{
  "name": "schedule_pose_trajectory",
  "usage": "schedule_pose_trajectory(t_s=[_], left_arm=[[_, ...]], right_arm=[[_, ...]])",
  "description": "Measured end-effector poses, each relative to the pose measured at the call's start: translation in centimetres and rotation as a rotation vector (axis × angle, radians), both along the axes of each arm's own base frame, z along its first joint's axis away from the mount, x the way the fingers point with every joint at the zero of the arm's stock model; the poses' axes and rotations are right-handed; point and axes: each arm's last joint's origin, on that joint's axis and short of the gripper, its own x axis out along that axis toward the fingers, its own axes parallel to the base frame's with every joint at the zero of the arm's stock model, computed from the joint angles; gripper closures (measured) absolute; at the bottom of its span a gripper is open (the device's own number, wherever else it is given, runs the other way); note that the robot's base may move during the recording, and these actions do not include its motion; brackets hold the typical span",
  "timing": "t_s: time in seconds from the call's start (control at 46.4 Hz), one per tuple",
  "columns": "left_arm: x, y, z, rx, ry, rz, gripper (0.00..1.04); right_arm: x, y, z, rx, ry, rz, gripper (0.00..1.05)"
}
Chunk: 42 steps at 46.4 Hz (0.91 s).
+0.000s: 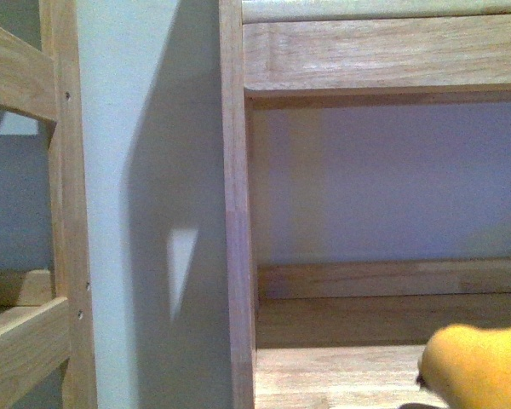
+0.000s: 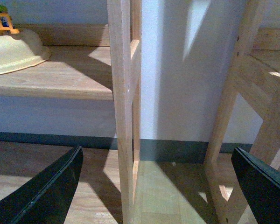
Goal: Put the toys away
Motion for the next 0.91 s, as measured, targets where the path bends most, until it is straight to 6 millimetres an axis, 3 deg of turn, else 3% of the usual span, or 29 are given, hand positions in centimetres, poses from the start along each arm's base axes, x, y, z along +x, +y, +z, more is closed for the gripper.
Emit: schedule_pose_trajectory(t_s=[0.216,0.41,0.582,0.69,0.905], left_arm=[[0.0,0.0,0.0,0.000,0.000,0.000,0.06],[0.0,0.0,0.0,0.000,0.000,0.000,0.06],[0.0,0.0,0.0,0.000,0.000,0.000,0.06],[0.0,0.0,0.0,0.000,0.000,0.000,0.06],[0.0,0.0,0.0,0.000,0.000,0.000,0.06]], right_arm=[[-0.2,1.6,9.9,-0.008,-0.231,0.088,0.97],[0.1,2.1,16.9,-0.061,-0.345,0.105,0.97],[0.1,1.8,22.2,-0.096,-0.433,0.096,0.97],[0.3,1.4,24.5,-0.091,-0.464,0.089,0.97],[3.1,0.6,29.1,-0.036,-0.520,0.049,0.97]])
